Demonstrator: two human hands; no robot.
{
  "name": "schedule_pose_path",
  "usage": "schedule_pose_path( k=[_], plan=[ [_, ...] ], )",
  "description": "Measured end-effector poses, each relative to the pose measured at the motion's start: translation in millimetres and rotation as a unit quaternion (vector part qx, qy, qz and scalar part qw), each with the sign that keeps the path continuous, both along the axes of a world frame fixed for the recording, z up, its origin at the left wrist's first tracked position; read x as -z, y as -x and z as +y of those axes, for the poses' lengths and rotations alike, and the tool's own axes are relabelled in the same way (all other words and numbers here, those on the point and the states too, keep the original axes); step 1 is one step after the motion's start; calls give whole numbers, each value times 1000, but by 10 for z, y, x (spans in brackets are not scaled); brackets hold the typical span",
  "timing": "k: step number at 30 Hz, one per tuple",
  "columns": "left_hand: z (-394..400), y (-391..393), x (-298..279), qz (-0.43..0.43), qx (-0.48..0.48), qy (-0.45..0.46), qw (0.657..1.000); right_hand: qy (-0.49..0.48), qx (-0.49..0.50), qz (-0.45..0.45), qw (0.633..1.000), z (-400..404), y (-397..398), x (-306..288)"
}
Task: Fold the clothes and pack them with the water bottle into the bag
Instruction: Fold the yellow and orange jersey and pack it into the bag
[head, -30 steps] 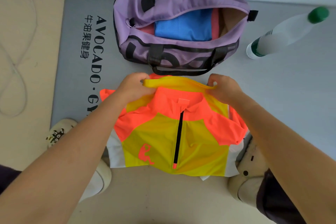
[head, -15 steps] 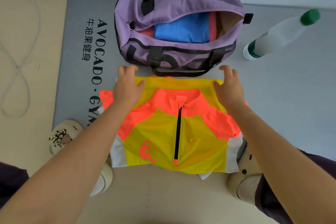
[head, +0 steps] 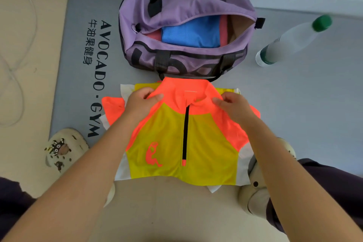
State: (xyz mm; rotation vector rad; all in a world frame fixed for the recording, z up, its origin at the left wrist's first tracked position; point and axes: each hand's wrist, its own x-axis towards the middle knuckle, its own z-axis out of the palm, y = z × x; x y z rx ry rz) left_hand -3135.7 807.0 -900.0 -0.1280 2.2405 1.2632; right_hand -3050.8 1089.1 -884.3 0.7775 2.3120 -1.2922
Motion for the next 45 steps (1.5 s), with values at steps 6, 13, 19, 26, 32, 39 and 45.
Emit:
schedule_pose_path(
  k=[6,13,19,26,32,39,45],
  plan=[
    [69,22,86,-31,98,133,986,-30,-70,-143,987,-18,103,104],
    [-113,71,89,-72,148,155,974,-15,-111,-204,973,76,99,127],
    [7,-165,-2,112,126,312,935,-56,-118,-133,982,125,8,181],
    [623,-896,-93,262,430,201,840,-91,-209,-180,957,356,-102,62],
    [623,-1026,133,175,459,258,832,-349,-327,-279,833,720,-251,-185],
    [645,-969,9,126,429,196,873,-476,-77,-43,875,290,-677,-274],
    [100,-1253,-193,225,55,182,956,-206,-137,50,968,-747,-851,-138]
  ],
)
